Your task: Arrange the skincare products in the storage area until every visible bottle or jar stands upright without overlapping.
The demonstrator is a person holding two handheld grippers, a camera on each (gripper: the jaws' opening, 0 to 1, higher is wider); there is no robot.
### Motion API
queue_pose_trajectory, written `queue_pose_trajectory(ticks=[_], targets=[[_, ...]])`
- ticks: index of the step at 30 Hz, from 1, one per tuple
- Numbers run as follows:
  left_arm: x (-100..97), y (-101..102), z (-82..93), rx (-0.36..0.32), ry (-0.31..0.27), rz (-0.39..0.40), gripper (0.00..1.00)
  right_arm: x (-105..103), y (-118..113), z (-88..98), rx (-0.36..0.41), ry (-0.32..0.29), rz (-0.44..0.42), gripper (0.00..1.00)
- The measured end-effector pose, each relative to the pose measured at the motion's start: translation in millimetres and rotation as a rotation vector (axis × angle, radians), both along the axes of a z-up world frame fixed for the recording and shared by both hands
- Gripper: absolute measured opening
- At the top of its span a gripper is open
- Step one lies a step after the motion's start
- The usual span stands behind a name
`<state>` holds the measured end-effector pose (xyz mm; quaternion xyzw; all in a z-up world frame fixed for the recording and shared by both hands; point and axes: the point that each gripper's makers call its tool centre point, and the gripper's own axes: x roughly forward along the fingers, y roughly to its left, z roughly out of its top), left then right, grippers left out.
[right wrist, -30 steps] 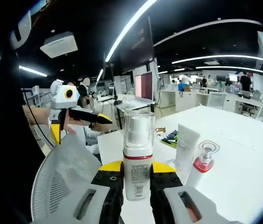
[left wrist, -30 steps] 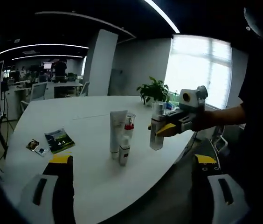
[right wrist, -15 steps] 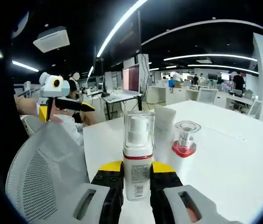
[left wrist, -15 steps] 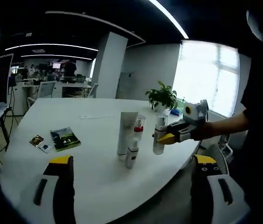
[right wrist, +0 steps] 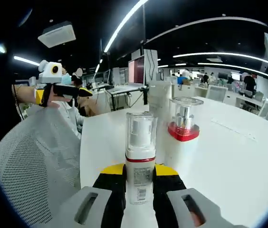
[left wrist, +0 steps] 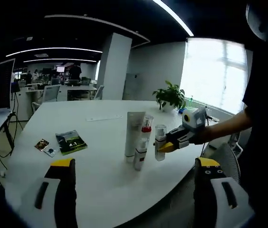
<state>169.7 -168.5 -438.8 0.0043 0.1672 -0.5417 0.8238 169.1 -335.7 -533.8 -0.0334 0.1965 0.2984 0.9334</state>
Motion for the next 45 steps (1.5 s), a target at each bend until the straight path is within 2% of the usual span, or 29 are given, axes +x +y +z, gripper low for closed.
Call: queue_pose_trajectory(ticks=[4,12,15,22,34,35,37,41,45], targets=[[4.6,3.1,-1.9,0.002,-0.009,0.021,0.97,6.4,-0.2,-10.3,0.0,-0.024,0.001,0.11],[14.2,9.3,0.3,-0.033,0.011,0.077,0.97,10.1,8.3,-21.9,0.005,-0.065,0.023,0.11],[13.4,8.1,-0.4,-0.03,0.015,0.076,0.96,8.4,10.0,-28.9,-0.006,-0.065,0.03,0.11],[9.7,4.0,-3.7,-0.004,0.012,0.06,0.96,8.0,6.0,-27.7,0.016,-0.075,0.017,0.11],[7.2,3.0,-6.4,0.011,0.018,0.045,0.94,4.8,2.6,-30.0,-0.01,-0.039,0.041,0.12],[7.4,3.2,-6.7,0.011,0.018,0.043,0.94,4.9,3.0,-31.1,-0.008,-0.028,0.043,0.12],[7.8,3.9,-6.9,0.01,0.02,0.042,0.93,1.5,1.8,-40.5,-0.06,0.004,0.062,0.14],[8.3,5.0,-6.3,0.004,0.022,0.046,0.93,-0.5,0.6,-41.9,-0.036,0.025,0.04,0.18],[7.8,4.9,-4.8,-0.004,0.027,0.049,0.93,-3.0,-5.8,-49.1,-0.059,0.053,0.022,0.16]])
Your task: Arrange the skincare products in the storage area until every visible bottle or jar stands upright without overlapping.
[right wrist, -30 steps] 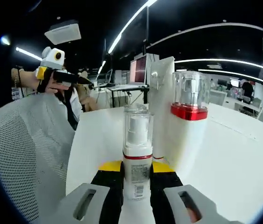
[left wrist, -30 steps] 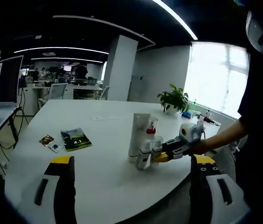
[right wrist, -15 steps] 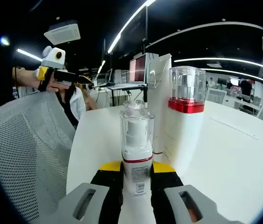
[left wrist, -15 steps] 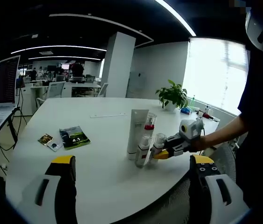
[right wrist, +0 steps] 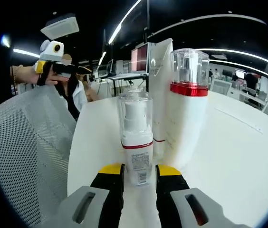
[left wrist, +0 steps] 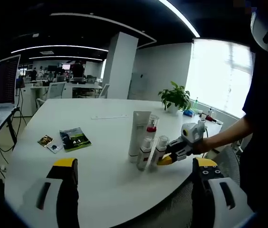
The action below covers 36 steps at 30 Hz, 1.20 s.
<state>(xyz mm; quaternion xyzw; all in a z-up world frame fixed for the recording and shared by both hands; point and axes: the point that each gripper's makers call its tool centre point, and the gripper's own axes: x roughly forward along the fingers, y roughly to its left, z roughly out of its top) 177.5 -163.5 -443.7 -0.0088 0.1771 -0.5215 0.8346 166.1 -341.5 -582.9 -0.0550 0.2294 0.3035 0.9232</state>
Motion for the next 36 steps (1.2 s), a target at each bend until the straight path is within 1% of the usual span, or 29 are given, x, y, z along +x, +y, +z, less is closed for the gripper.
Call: queue_pose_trajectory(ticks=[2,4,5,10,20,29,36], targets=[[-0.3,-0.4,1.2,-0.006,0.0,0.001,0.93,-0.8,-5.4,-7.1,-0.009,0.022,-0.004,0.16],[-0.7,-0.5,1.6,-0.008,0.002,0.001,0.93,-3.9,-5.0,-7.5,-0.014,0.033,-0.003,0.15],[-0.8,-0.4,2.1,-0.011,0.004,0.001,0.93,-4.0,-8.7,-12.5,-0.027,0.043,-0.002,0.14],[-0.1,1.4,4.5,-0.03,0.009,0.009,0.92,-2.1,-11.7,-20.6,-0.044,0.064,0.007,0.11],[1.5,5.6,4.3,-0.037,0.014,0.017,0.9,9.3,-9.1,-25.3,-0.071,0.08,0.03,0.1],[-1.2,3.6,0.9,-0.015,0.011,-0.01,0.9,15.9,-4.8,-27.1,-0.097,0.091,0.092,0.1],[0.3,5.3,1.1,-0.027,0.02,-0.007,0.9,20.9,-5.1,-27.2,-0.124,0.096,0.127,0.1]])
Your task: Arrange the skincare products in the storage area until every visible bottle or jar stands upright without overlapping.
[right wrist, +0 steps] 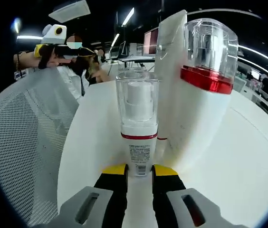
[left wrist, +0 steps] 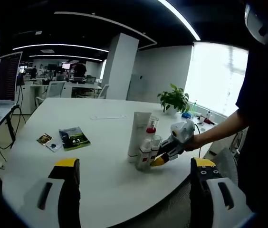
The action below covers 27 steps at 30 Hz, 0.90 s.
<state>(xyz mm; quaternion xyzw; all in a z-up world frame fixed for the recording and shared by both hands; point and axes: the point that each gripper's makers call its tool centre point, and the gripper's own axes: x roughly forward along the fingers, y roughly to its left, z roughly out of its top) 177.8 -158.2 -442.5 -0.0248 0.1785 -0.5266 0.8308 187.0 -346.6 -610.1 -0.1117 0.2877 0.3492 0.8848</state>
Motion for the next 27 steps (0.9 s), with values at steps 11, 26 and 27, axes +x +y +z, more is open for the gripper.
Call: queue_pose_trajectory(ticks=[11,26,27], targets=[[-1.0,-1.1,0.2,-0.003,0.008,-0.005,0.89,-3.8,1.4,1.1,-0.007,0.021,-0.014,0.1],[-9.3,-1.4,-8.4,0.024,0.038,-0.06,0.89,-37.6,-3.7,15.9,0.053,0.109,-0.19,0.35],[-9.7,-1.8,-8.7,0.026,0.039,-0.063,0.88,-41.8,-3.7,16.9,0.062,0.126,-0.218,0.37]])
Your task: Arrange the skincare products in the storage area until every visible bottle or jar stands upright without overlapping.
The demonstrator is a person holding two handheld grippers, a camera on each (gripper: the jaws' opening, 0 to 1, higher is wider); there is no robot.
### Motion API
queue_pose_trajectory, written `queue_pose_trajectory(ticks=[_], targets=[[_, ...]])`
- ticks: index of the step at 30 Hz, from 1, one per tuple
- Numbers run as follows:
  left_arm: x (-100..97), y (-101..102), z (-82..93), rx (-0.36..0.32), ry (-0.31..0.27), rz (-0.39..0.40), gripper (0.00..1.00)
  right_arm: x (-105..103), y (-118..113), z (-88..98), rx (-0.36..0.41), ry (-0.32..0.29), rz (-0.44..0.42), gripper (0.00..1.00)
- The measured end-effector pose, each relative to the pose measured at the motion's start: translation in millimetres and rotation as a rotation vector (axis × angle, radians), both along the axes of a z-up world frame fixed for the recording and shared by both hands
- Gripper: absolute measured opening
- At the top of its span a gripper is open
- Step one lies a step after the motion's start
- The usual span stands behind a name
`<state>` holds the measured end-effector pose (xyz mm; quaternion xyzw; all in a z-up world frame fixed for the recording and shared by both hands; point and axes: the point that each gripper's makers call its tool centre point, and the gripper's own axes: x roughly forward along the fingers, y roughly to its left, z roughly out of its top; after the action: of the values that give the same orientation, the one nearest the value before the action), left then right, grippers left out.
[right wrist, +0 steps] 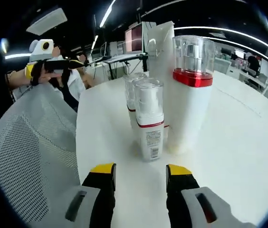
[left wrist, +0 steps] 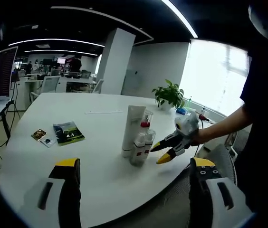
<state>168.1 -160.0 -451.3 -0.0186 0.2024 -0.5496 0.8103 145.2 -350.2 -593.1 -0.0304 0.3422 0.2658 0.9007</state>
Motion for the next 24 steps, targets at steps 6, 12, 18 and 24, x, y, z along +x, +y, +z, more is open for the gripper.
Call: queue_pose_trajectory(ticks=[6,12,18,24], targets=[[-5.0,-1.1,-2.0,0.01,0.01,-0.031,0.88,-16.0,-1.2,7.1,0.036,0.034,-0.089,0.55],[-8.0,-1.7,-2.3,0.007,0.026,-0.039,0.86,-29.5,-6.2,30.0,0.069,0.034,-0.21,0.66],[-10.6,-2.7,-4.8,0.022,0.034,-0.057,0.87,-35.4,-10.2,56.4,0.11,-0.021,-0.343,0.77],[-4.6,0.3,-4.5,0.009,0.065,-0.023,0.88,-37.2,-20.1,83.4,0.075,-0.091,-0.45,0.81]])
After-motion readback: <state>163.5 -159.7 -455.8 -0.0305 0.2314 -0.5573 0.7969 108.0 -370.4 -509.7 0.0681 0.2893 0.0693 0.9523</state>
